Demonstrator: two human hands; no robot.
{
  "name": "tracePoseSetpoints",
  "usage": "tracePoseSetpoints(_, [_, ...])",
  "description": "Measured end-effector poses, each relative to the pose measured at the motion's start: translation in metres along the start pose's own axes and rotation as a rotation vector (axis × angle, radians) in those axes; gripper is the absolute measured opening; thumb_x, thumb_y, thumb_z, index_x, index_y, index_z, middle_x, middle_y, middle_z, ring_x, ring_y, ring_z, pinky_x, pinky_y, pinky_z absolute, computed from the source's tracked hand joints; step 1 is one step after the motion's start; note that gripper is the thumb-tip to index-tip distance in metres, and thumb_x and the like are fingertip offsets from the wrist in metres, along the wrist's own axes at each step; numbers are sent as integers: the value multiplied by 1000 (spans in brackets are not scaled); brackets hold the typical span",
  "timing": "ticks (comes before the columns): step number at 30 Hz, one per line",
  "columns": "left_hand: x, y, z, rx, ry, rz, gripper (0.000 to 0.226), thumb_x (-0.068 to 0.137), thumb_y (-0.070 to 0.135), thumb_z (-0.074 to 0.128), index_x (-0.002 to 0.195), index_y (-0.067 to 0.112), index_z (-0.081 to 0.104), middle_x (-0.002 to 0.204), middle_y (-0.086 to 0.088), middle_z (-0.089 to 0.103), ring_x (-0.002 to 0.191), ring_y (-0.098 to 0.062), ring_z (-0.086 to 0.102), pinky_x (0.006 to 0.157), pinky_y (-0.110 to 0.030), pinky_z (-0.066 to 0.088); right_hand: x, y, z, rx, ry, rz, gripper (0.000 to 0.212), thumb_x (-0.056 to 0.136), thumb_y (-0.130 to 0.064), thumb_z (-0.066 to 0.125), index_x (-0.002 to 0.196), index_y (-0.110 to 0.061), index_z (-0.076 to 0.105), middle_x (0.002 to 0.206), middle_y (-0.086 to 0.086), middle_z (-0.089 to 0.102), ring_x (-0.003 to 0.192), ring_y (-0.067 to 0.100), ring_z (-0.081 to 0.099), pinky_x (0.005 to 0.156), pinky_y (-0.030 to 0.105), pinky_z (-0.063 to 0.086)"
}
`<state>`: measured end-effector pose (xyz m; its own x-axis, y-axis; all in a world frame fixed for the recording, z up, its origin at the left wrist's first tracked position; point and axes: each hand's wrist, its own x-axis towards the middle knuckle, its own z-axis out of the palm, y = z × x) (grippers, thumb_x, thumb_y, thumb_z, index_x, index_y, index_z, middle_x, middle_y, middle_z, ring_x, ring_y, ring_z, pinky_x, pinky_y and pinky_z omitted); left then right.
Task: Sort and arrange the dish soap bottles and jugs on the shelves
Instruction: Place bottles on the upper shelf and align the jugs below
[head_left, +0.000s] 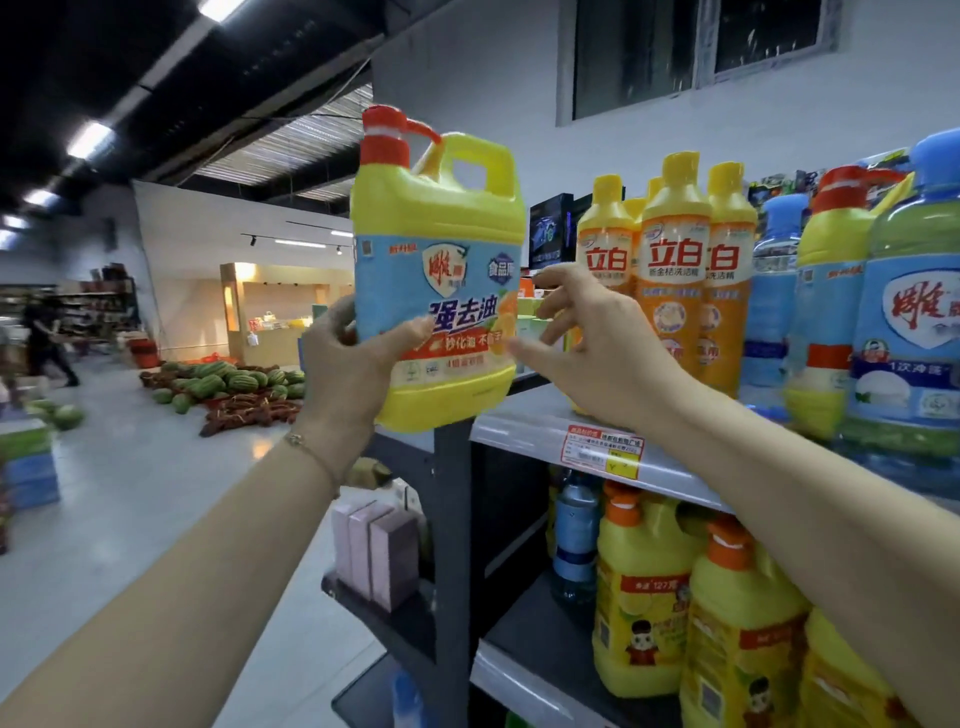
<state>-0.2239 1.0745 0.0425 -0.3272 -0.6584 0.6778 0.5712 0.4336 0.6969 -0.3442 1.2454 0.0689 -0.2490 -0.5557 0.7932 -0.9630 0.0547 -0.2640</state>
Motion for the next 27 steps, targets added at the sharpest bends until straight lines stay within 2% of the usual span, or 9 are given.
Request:
tracePoseSetpoints(3, [-31,2,-22,-119,-81,-86,23,64,11,77,81,27,76,82,-2,77,72,-22,74,58,-30,59,-1,-7,16,374,-148,218,68,66,-47,79,122,-25,48,100,-10,64,82,5,67,62,18,54])
tracePoseSetpoints(5, [-51,-3,-31,-146,-151,-129,26,65,10,71,78,31,78,81,-2,77,68,-19,74,56,-28,58,-9,-5,20,649,-249,316,67,56,-40,84,113,-28,51,97,-9,71,83,2,70,61,20,56])
tracePoseSetpoints(8, [-77,-16,-40,-177,-252,-183,30,65,9,71,84,31,78,88,-4,77,71,-20,74,58,-29,59,-33,-3,18,779,-296,319,84,48,-28,89,120,-25,47,103,-8,72,91,10,71,67,26,58])
tracePoseSetpoints(11, [-107,-33,-40,-170,-333,-219,38,52,22,85,88,28,77,93,-4,77,77,-21,74,60,-28,58,-76,2,16,730,-220,296,96,42,-31,92,125,-19,44,113,-2,67,97,12,69,70,31,59])
tracePoseSetpoints(15, [-150,-60,-20,-143,-470,-319,72,32,45,96,93,15,73,91,-5,77,78,-21,75,61,-27,58,-150,15,7,615,-139,316,95,42,-38,94,123,-26,46,114,-8,63,103,12,66,72,34,59])
tracePoseSetpoints(17, [-166,-71,-4,-143,-536,-366,80,32,42,97,99,9,66,91,-4,77,80,-21,74,62,-28,58,-181,25,-2,561,-97,360,96,42,-39,94,123,-26,44,113,-11,63,104,10,65,72,33,59])
tracePoseSetpoints(21, [-195,-88,38,-134,-715,-386,58,52,19,86,103,8,64,94,2,77,86,-15,74,64,-23,57,-231,44,-31,406,5,450,101,39,-50,92,124,-19,47,114,-21,58,106,3,62,73,23,57])
tracePoseSetpoints(25, [-226,-102,88,-156,-846,-408,67,49,19,89,109,2,64,101,-5,76,94,-23,72,68,-29,59,-281,60,-71,293,87,533,100,45,-48,91,126,-13,46,121,-1,60,110,13,61,79,30,56])
tracePoseSetpoints(27, [-244,-106,116,-134,-876,-390,71,44,26,91,107,5,67,104,-8,74,98,-24,71,72,-34,59,-305,65,-92,264,121,605,100,45,-48,91,127,-13,46,119,-2,62,110,12,61,79,28,56])
